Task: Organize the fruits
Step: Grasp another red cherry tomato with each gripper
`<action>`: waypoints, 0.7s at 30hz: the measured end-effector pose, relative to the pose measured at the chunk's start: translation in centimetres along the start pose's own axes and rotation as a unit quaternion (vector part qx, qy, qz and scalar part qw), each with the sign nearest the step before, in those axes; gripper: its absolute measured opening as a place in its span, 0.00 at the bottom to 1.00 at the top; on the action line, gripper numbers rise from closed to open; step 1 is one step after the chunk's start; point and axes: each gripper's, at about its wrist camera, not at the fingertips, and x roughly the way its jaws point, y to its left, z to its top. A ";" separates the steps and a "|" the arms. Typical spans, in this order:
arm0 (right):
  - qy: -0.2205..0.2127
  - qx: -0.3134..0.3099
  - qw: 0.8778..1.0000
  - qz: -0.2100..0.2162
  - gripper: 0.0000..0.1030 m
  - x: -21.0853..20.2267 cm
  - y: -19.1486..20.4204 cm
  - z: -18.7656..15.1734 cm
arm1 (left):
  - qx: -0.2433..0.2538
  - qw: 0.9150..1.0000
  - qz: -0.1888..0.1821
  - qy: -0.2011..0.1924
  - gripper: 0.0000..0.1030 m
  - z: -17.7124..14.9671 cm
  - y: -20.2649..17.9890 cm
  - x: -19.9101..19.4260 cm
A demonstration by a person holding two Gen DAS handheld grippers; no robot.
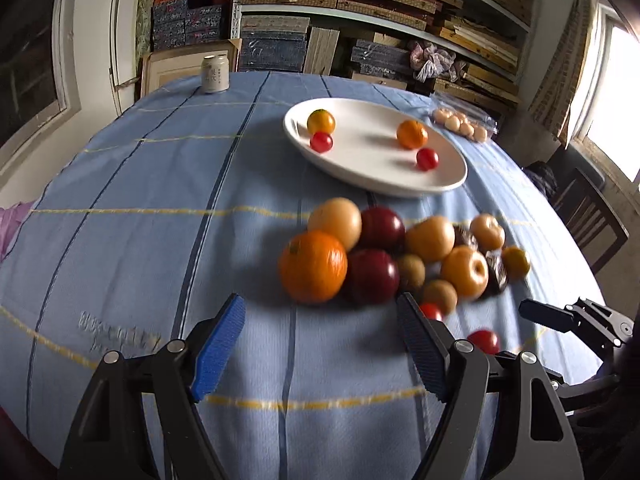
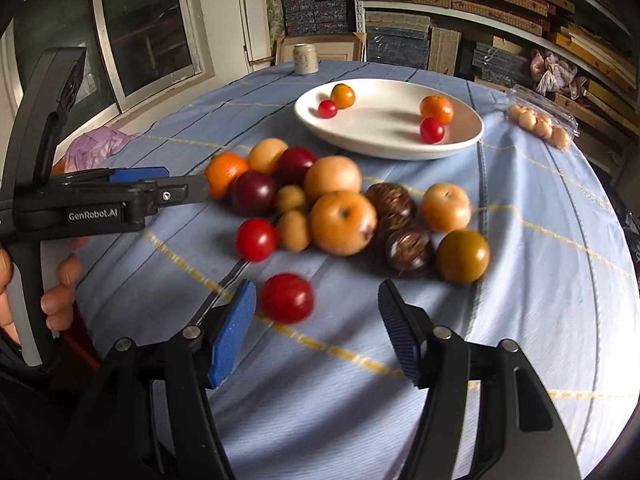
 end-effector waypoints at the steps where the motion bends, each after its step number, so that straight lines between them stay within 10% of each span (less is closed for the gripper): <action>1: -0.001 -0.001 1.000 -0.001 0.60 0.0 0.2 -0.2 | 0.005 1.000 0.003 -0.001 0.76 -0.4 -0.1 -0.2; 16: 0.012 -0.019 1.000 -0.007 0.49 2.6 2.4 0.0 | -0.005 1.000 0.010 0.003 0.76 -2.9 0.8 -1.7; 21: 0.017 -0.028 0.999 -0.011 0.31 3.5 2.4 0.1 | 0.000 1.000 0.011 0.003 0.76 -2.8 0.3 -1.7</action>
